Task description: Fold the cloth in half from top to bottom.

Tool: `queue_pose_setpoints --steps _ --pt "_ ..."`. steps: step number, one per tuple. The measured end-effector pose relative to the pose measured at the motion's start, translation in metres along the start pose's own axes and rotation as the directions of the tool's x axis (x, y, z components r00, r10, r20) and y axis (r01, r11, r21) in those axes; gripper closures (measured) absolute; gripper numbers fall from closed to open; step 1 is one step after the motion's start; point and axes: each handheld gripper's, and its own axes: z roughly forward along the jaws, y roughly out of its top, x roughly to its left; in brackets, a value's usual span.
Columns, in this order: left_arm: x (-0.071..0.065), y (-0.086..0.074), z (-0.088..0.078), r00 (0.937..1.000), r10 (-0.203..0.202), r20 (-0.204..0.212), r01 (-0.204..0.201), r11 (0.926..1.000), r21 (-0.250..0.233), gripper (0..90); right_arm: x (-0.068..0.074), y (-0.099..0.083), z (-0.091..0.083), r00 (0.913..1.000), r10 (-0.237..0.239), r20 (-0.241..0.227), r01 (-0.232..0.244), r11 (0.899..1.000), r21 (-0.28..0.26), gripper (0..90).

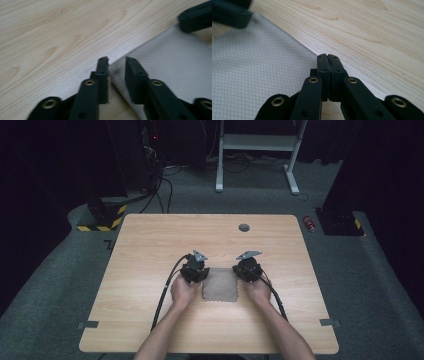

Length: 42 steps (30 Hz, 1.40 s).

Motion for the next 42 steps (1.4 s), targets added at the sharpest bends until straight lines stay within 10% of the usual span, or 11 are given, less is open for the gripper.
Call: queue_pose_setpoints --steps 20,42 --pt "-0.023 -0.055 -0.039 0.997 0.042 0.065 -0.045 0.9975 0.054 54.1 0.001 -0.001 0.002 1.0 -0.007 0.006 0.007 1.0 0.005 88.1" --pt "0.013 -0.073 -0.069 0.9903 -0.122 0.068 0.126 0.9895 -0.07 45.1 -0.007 -0.008 -0.026 0.9995 0.029 -0.011 -0.029 0.997 -0.071 65.9"
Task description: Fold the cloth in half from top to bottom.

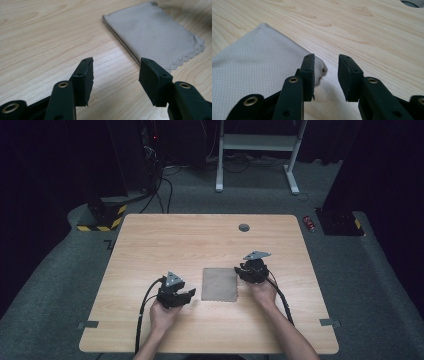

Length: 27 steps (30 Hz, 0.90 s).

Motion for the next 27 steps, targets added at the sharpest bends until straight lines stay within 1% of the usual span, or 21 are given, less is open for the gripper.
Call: queue_pose_setpoints --steps 2,4,6,7,11,13,14,16,18,19,21,22,27 --pt "0.004 -0.001 -0.003 0.9999 -0.002 -0.016 0.002 1.0 -0.004 44.6 -0.001 -0.003 -0.006 1.0 -0.001 0.002 0.001 1.0 -0.003 64.4" --pt "0.01 -0.002 -0.005 0.9995 -0.018 -0.026 0.018 0.9998 -0.012 44.4 -0.004 -0.008 -0.014 0.9999 0.016 0.003 -0.016 1.0 0.002 63.2" --pt "0.015 -0.005 -0.007 0.9988 -0.029 -0.038 0.029 0.9996 -0.008 44.1 -0.007 -0.013 -0.02 0.9995 0.032 0.006 -0.032 0.999 0.001 62.4" --pt "0.017 -0.006 -0.007 0.9988 -0.028 -0.041 0.027 0.9996 -0.008 44.0 -0.009 -0.016 -0.024 0.9992 0.039 0.006 -0.039 0.999 -0.002 62.2" --pt "0.024 -0.01 -0.012 0.9973 -0.058 -0.046 0.057 0.9981 -0.025 43.7 -0.014 -0.026 -0.037 0.9981 0.061 0.01 -0.061 0.998 -0.016 61.9" --pt "0.026 -0.012 -0.014 0.9966 -0.066 -0.049 0.065 0.9975 -0.029 43.5 -0.015 -0.03 -0.043 0.998 0.062 0.014 -0.062 0.998 -0.026 61.7" --pt "0.028 -0.012 -0.015 0.9966 -0.062 -0.055 0.061 0.9977 -0.029 43.4 -0.014 -0.031 -0.045 0.9976 0.068 0.014 -0.068 0.997 -0.031 61.6" --pt "0.028 -0.013 -0.016 0.9961 -0.068 -0.055 0.066 0.9973 -0.032 43.3 -0.015 -0.034 -0.05 0.9979 0.063 0.017 -0.062 0.997 -0.046 61.4" --pt "0.03 -0.014 -0.018 0.9957 -0.065 -0.067 0.062 0.9974 -0.036 43.3 -0.015 -0.036 -0.054 0.9975 0.067 0.023 -0.066 0.997 -0.049 60.8" --pt "0.031 -0.015 -0.018 0.9956 -0.066 -0.066 0.063 0.9973 -0.037 43.2 -0.015 -0.039 -0.057 0.9975 0.064 0.029 -0.063 0.997 -0.053 60.6" --pt "0.032 -0.016 -0.019 0.9949 -0.072 -0.07 0.07 0.9968 -0.039 43.1 -0.015 -0.042 -0.06 0.9974 0.065 0.031 -0.064 0.996 -0.057 60.3" --pt "0.034 -0.018 -0.02 0.9947 -0.076 -0.07 0.073 0.9966 -0.039 42.9 -0.014 -0.044 -0.062 0.9969 0.073 0.029 -0.072 0.996 -0.057 60.2" --pt "0.039 -0.023 -0.023 0.9929 -0.089 -0.079 0.086 0.9954 -0.043 42.6 -0.014 -0.053 -0.07 0.997 0.068 0.037 -0.065 0.996 -0.067 59.8"
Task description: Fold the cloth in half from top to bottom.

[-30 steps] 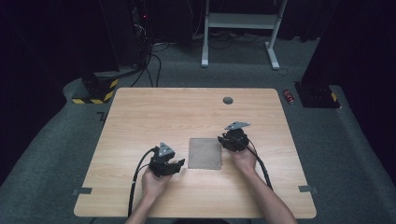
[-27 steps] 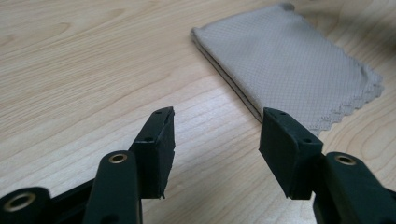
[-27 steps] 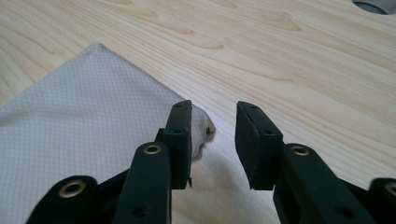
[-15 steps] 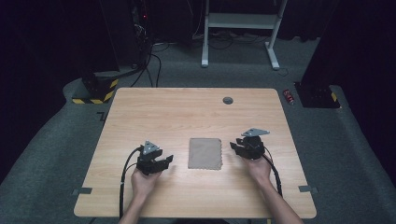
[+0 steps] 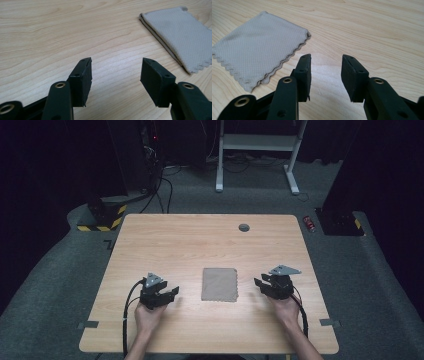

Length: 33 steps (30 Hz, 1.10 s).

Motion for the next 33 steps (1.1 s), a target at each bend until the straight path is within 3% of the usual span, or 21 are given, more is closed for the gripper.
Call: queue_pose_setpoints --steps 14,19,33 --pt "0.002 -0.01 -0.004 0.9997 -0.003 -0.025 0.003 1.0 0.003 42.3 0.0 -0.018 -0.014 0.9999 0.0 0.013 0.0 1.0 -0.001 59.3" --pt "0.001 -0.014 -0.003 0.9992 0.011 -0.039 -0.011 0.9999 0.01 42.1 -0.001 -0.026 -0.015 0.9997 0.013 0.022 -0.013 1.0 0.0 59.2" --pt "0.0 -0.019 -0.001 0.9975 0.025 -0.065 -0.024 0.9994 0.025 41.6 0.001 -0.038 -0.012 0.9989 -0.014 0.044 0.012 0.999 0.036 59.3"
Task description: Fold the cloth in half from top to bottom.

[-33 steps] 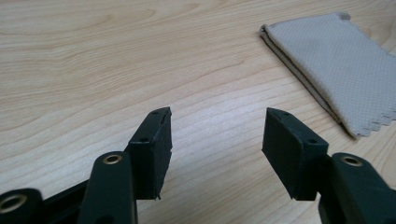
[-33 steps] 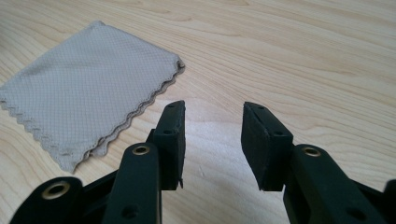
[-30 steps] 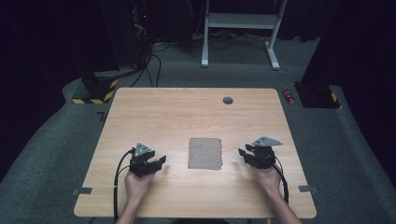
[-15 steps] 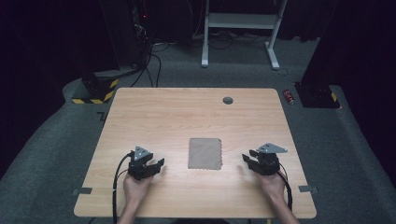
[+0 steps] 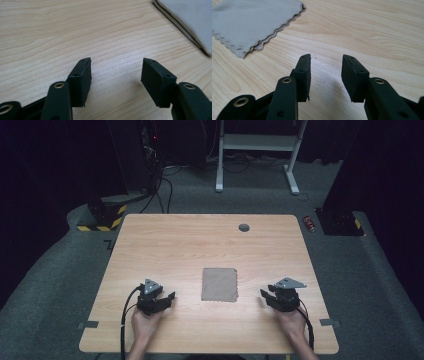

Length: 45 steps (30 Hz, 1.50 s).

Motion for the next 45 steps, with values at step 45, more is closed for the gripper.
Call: queue_pose_setpoints --steps 45 --pt "-0.0091 0.0004 0.0025 0.9975 0.051 -0.048 -0.05 0.9985 0.023 33.4 0.0045 -0.0079 0.0081 0.9997 -0.007 0.024 0.007 1.0 0.031 45.2"
